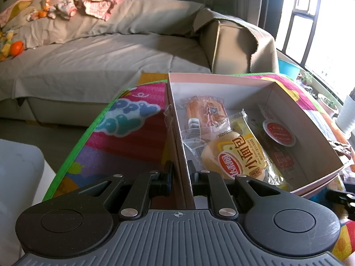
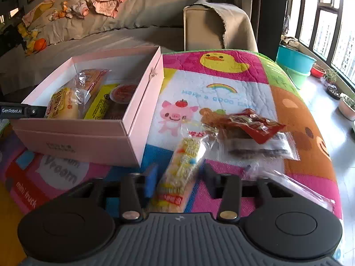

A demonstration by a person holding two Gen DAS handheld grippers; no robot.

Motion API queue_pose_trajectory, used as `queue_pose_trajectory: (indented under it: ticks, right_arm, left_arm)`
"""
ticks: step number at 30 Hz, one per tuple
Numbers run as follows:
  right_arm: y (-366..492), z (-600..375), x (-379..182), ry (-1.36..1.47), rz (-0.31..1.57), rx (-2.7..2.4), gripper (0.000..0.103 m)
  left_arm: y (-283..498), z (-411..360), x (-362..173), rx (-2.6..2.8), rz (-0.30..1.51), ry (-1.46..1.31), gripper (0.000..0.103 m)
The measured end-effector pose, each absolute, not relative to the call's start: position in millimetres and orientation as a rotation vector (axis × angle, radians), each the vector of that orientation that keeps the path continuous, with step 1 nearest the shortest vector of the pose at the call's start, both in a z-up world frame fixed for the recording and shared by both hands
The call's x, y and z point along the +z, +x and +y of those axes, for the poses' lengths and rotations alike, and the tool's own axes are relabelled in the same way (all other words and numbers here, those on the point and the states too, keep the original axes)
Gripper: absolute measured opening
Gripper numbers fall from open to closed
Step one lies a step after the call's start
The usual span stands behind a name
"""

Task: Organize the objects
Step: 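Lift the snack stick packet into the pink box and open the right tool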

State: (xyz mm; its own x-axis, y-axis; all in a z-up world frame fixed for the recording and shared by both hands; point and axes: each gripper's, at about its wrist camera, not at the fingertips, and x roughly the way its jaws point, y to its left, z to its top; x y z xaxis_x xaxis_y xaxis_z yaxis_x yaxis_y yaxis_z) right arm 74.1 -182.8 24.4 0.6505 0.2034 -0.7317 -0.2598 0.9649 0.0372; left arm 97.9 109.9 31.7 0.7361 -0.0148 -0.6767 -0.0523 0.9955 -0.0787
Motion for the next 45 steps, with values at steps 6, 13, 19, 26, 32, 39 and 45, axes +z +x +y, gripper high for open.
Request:
queue_pose_trajectory:
  ticks: [6, 13, 19, 26, 32, 39, 45]
  right_arm:
    - [36, -197, 41, -0.11, 0.854, 0.279, 0.028]
    - [8, -214, 88, -0.072, 0.775, 0.269, 0.028]
    - [9, -211, 140, -0.035, 0.621, 0.311, 0.028]
    - [38, -183, 167, 0.047, 0.516, 0.377, 0.028]
    - [81, -134, 145, 0.052, 0.602, 0.446, 0.028]
    - [107, -101, 124, 0.043, 0.65, 0.481, 0.031]
    - [97, -110, 121, 0.035, 0.63, 0.475, 0.049]
  left_arm:
    - [98, 110, 31, 0.015, 0.74, -0.106, 0.015]
    - [98, 111, 31, 0.016, 0.738, -0.112, 0.015]
    - [98, 111, 30, 0.014, 0.737, -0.115, 0.016]
    - [97, 112, 30, 0.014, 0.734, -0.115, 0.016]
    - [97, 110, 30, 0.015, 0.735, -0.111, 0.016]
    - [96, 110, 30, 0.011, 0.733, -0.114, 0.016]
    - [97, 109, 31, 0.008, 0.733, -0.117, 0.017]
